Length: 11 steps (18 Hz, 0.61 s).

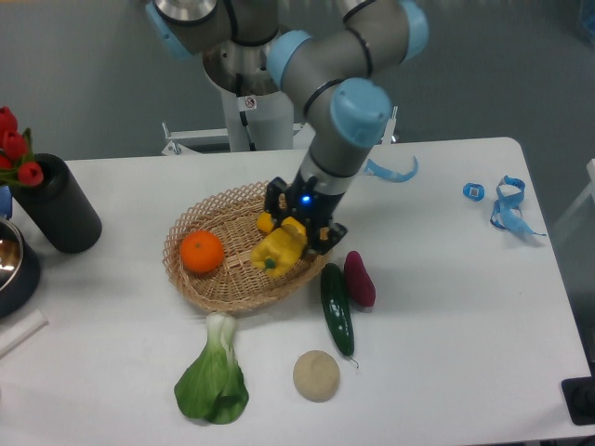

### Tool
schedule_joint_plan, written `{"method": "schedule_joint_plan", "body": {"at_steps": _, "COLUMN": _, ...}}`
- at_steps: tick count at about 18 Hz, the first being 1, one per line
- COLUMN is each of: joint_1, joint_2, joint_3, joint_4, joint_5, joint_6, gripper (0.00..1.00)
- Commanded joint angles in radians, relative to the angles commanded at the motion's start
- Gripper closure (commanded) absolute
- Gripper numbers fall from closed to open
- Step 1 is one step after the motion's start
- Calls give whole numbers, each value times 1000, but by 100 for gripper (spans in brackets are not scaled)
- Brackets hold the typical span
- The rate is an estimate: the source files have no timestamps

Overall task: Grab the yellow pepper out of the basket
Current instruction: 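Lift the yellow pepper out of the basket and carry it aside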

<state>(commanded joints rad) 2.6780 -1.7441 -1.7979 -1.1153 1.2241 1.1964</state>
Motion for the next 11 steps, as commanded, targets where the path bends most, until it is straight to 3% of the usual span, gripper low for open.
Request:
{"method": "schedule_joint_plan", "body": {"at_steps": 5, "joint_1": 135, "joint_2": -49, "joint_3": 32, "joint_4": 107, "joint_5": 5, "joint_6": 98, "gripper": 60}}
{"method": "schedule_joint_plan", "body": {"at_steps": 11, "joint_1": 175, "joint_2": -113, "joint_3": 66, "joint_4": 140, "joint_5": 14, "joint_6": 132, "gripper": 56}}
